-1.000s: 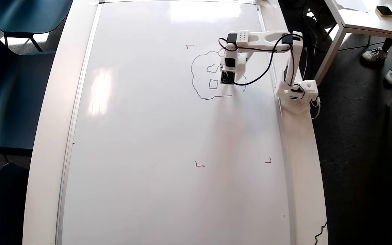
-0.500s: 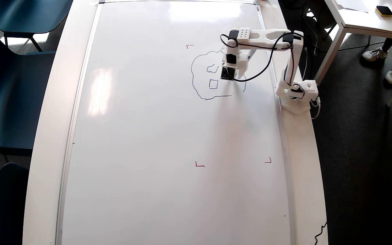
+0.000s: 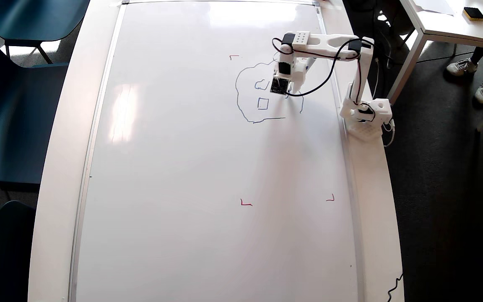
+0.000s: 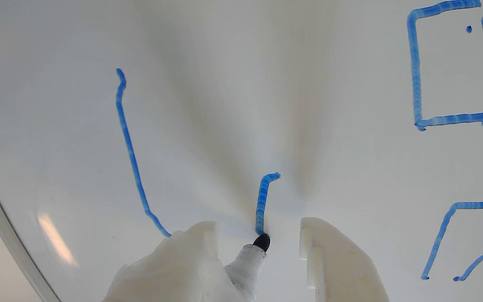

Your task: Draw on a whiteboard a robot head using a pen attached to the gripper

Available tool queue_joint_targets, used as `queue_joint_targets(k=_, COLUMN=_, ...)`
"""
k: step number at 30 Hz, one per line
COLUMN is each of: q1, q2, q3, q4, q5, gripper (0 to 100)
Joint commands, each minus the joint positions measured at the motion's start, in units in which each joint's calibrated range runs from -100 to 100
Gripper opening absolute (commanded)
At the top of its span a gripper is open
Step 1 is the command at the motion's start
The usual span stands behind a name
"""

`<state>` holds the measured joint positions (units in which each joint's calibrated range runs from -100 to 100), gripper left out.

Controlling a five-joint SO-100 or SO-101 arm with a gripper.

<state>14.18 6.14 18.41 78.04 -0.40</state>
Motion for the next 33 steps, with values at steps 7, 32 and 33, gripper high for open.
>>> queue_joint_targets(k=7, q1=1.11, q2=0.11, q3=-4.11, q4=0.59, q5=0.18, gripper=12)
queue_joint_targets(k=32, q1=-3.09, q2=8.66, q3=-11.83, q4=-0.02, q5=-0.62, gripper=12)
queue_joint_targets(k=33, q1=-3.39, q2=8.66, q3=-11.83, q4=-0.11, q5=-0.94, gripper=12)
